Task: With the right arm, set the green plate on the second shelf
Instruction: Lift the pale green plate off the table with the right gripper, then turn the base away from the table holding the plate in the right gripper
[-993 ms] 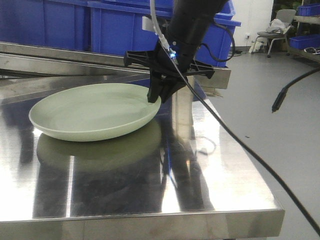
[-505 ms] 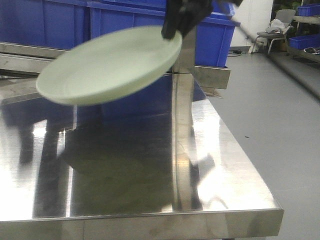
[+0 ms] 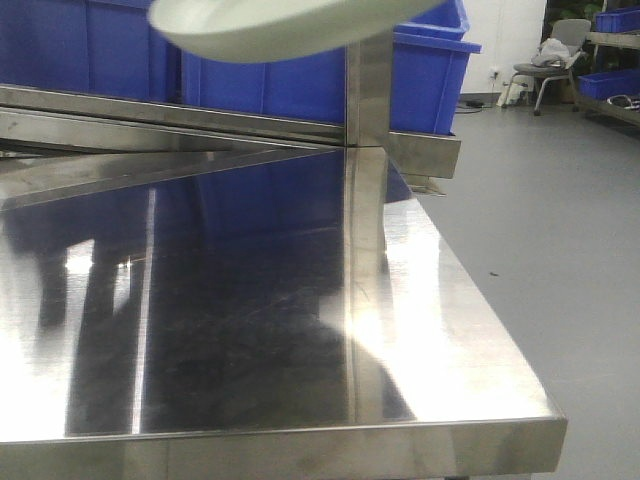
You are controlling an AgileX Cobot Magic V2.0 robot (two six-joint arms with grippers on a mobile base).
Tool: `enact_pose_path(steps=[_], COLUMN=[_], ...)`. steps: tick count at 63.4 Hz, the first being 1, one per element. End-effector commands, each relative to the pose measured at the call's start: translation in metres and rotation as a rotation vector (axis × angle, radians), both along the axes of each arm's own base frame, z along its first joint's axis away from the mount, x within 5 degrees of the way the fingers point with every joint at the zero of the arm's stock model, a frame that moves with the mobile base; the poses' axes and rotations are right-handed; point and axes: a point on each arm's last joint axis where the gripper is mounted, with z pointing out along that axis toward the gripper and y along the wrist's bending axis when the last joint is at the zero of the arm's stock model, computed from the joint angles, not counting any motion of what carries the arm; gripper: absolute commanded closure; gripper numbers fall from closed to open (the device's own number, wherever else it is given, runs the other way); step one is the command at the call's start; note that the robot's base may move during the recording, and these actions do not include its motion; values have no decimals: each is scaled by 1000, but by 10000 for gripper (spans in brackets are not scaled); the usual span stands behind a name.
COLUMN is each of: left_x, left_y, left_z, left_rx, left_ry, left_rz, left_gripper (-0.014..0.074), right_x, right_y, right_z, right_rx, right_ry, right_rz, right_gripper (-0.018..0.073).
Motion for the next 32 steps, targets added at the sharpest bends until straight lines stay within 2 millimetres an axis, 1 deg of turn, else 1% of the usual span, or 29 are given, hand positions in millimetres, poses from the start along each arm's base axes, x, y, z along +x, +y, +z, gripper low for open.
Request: enact_pose_path(steps=[1,3,6,10,11,12,15,21,24,32], left_x=[0,0,0,0,0,0,0,0,0,0], left_y=[0,0,0,0,0,0,0,0,0,0], left_z=[-5,-5,-5,-5,-5,-5,-5,-5,-5,-5], left_rx=[-22,-22,-22,-22,-22,-22,-22,-22,-22,-22], left_ry=[-63,-63,-63,-63,-63,-63,-63,-63,-63,-63], left_rz=[-3,-3,-3,-3,-3,-3,-3,-3,-3,-3], left_gripper=[466,466,466,466,466,466,466,466,466,466], right_x=[-34,-43,-60,-77,-83,-85,-101,-122,-136,-159], right_y=[-22,-28,-38,-48,-53,-54,-65,-82,-94,-116], right_z=[23,17,16,9,10,8,5,-5,-11,-28], right_rx=[98,106,129,154,166,161,174,160,151,124], right_ry=[-191,-198,-234,-252,-268,-268,-297,-319,-324,-310], right_rz=[-38,-49,-64,-91,-102,-107,-134,-186,-236,-346], right_gripper=[506,506,506,506,506,506,506,506,506,506])
